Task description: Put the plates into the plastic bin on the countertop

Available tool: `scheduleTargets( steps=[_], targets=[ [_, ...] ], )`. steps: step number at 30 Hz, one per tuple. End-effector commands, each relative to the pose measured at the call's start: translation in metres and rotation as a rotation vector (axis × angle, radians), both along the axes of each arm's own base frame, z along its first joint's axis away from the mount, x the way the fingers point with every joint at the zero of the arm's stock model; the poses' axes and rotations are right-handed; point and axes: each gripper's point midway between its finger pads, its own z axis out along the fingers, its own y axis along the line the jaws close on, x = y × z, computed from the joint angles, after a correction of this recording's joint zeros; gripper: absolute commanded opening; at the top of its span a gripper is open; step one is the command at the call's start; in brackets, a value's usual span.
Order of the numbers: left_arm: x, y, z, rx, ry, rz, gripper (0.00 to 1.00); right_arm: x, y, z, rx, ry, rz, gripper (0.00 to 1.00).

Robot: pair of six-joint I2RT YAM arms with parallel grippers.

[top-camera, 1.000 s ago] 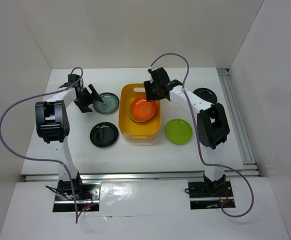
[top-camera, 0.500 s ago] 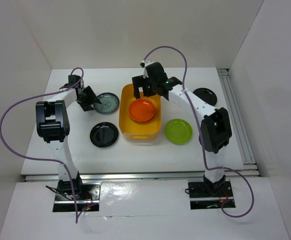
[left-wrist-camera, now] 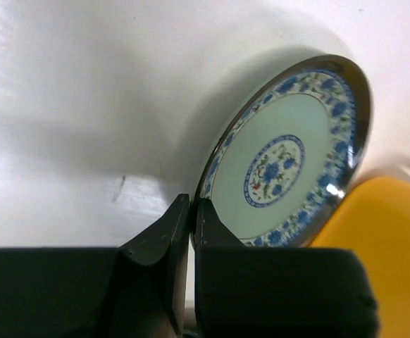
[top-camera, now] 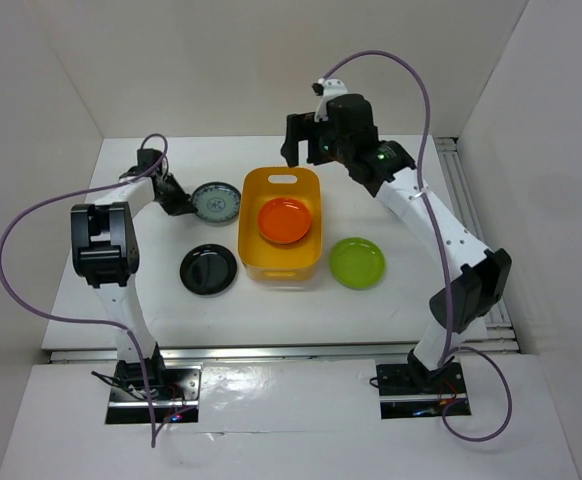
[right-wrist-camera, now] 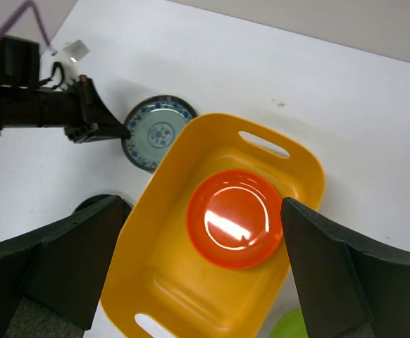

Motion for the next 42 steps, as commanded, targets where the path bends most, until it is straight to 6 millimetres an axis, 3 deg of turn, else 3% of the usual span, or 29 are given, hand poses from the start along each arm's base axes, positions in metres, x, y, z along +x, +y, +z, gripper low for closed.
scheduleTargets(
  steps=[1, 2, 3, 5, 6, 8, 9, 10, 11, 12, 17, 20, 22, 27, 32, 35, 39, 42],
  targets=[
    [0.005, 0.020, 0.052, 0.089, -0.081, 0.074, 0.00, -0.005, -0.039, 0.016, 0.009, -0.016, -0.090, 1.00],
    [0.009, 0.022, 0.090, 0.100, -0.168, 0.096, 0.00, -0.003, -0.053, 0.015, 0.003, -0.012, -0.142, 1.00],
    [0.004, 0.021, 0.099, 0.097, -0.197, 0.105, 0.00, -0.004, -0.074, 0.025, 0.010, -0.034, -0.190, 1.00],
    [0.008, 0.015, 0.139, 0.063, -0.337, 0.103, 0.00, -0.005, -0.096, 0.014, 0.009, -0.012, -0.237, 1.00],
    [0.004, 0.009, 0.171, 0.036, -0.416, 0.090, 0.00, -0.005, -0.119, 0.019, 0.023, -0.017, -0.290, 1.00],
    [0.000, 0.001, 0.193, 0.001, -0.469, 0.069, 0.00, -0.005, -0.138, 0.001, 0.026, 0.019, -0.319, 1.00],
    [-0.004, -0.012, 0.201, -0.030, -0.484, 0.027, 0.00, -0.003, -0.152, -0.003, 0.041, 0.036, -0.344, 1.00],
    [-0.008, -0.019, 0.214, -0.038, -0.513, 0.007, 0.00, -0.007, -0.159, -0.002, 0.047, 0.036, -0.350, 1.00],
    [-0.013, -0.028, 0.220, -0.047, -0.518, -0.014, 0.00, -0.009, -0.164, -0.015, 0.039, 0.062, -0.356, 1.00],
    [-0.017, -0.045, 0.227, -0.061, -0.532, -0.054, 0.00, -0.010, -0.168, -0.016, 0.044, 0.059, -0.359, 1.00],
    [-0.043, -0.099, 0.223, -0.048, -0.511, -0.198, 0.00, -0.015, -0.180, -0.018, 0.056, 0.067, -0.382, 1.00],
    [-0.054, -0.134, 0.199, -0.014, -0.436, -0.281, 0.00, -0.016, -0.193, -0.020, 0.036, 0.065, -0.437, 1.00],
    [-0.060, -0.155, 0.184, 0.002, -0.400, -0.328, 0.00, -0.017, -0.209, -0.033, 0.026, 0.089, -0.499, 1.00],
    [-0.061, -0.168, 0.155, 0.022, -0.333, -0.340, 0.00, -0.026, -0.219, -0.048, 0.031, 0.121, -0.520, 1.00],
    [-0.058, -0.195, 0.120, 0.039, -0.254, -0.415, 0.00, -0.033, -0.223, -0.045, 0.039, 0.113, -0.522, 1.00],
    [-0.054, -0.203, 0.110, 0.052, -0.239, -0.416, 0.00, -0.034, -0.223, -0.049, 0.035, 0.122, -0.523, 1.00],
    [-0.041, -0.211, 0.109, 0.075, -0.240, -0.404, 0.07, -0.033, -0.228, -0.052, 0.026, 0.117, -0.546, 1.00],
    [-0.036, -0.210, 0.104, 0.093, -0.224, -0.394, 0.20, -0.038, -0.241, -0.065, 0.034, 0.145, -0.614, 1.00]
  ],
)
